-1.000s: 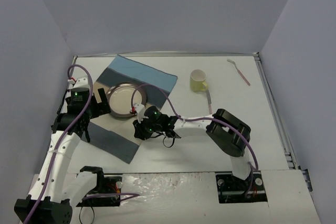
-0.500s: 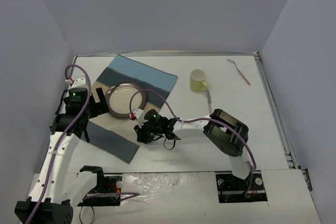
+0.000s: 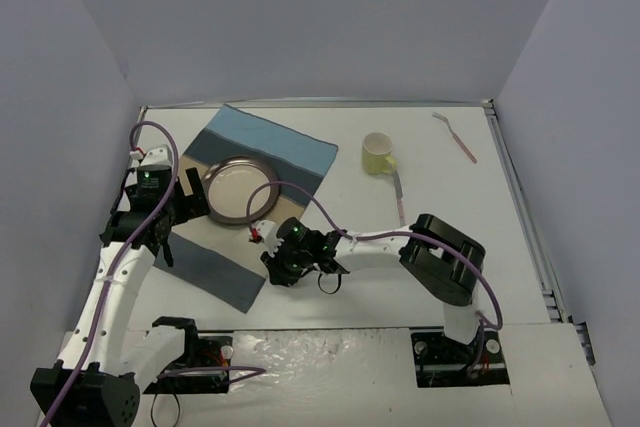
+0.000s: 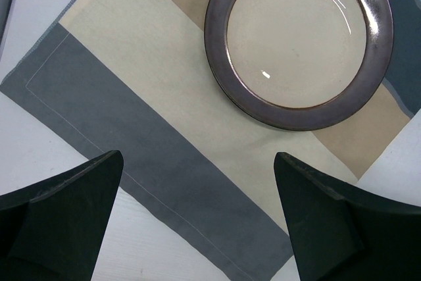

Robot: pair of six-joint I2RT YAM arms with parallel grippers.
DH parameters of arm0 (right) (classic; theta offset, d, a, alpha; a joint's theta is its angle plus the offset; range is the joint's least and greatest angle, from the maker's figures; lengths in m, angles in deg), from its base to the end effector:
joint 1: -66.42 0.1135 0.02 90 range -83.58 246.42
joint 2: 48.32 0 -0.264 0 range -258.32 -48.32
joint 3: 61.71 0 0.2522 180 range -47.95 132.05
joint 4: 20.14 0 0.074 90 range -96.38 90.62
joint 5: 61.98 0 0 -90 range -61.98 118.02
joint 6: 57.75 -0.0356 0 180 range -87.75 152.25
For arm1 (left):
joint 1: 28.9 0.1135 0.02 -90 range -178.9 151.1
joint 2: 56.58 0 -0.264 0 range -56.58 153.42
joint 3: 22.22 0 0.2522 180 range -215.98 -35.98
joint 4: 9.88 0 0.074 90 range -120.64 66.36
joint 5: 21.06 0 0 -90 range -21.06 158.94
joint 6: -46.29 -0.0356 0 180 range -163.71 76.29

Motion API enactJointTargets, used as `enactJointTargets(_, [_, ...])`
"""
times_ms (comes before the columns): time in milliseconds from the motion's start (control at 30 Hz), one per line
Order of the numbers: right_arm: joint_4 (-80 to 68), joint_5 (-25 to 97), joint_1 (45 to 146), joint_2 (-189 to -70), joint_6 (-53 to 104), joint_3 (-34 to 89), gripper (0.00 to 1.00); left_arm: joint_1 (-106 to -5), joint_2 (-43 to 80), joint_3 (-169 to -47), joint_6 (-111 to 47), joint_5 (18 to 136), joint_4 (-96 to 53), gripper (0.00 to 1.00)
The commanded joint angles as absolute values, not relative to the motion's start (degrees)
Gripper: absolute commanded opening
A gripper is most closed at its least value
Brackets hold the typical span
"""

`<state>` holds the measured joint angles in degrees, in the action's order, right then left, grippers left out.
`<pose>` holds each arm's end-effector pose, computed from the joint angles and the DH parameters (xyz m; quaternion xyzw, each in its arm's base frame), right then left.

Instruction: Set the dinner table for one person

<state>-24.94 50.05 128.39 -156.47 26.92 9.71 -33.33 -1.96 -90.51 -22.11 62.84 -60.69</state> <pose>0.1739 0.3551 0.1569 -0.4888 0.7115 0.4030 0.3040 0.1991 -0.0116 0.3223 -0.1569 0.8807 -0.0537 0.4438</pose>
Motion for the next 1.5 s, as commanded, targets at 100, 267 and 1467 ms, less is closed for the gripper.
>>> enactJointTargets(100, [-18.62, 47.86, 128.97, -147.3, 28.8, 11.44, 0.12, -32.97, -3.34, -90.78, -21.78, 62.32, -57.26, 0.97])
enactJointTargets(267, [-20.67, 47.92, 129.43, -149.44, 30.76, 17.04, 0.19, -32.67, -3.71, -90.65, -22.0, 62.38, -56.43, 0.97])
enactJointTargets(1467, [-8.21, 44.17, 130.62, -156.14, 35.68, 15.67, 0.23, -32.16, -4.36, -90.49, -22.91, 60.99, -57.04, 0.97])
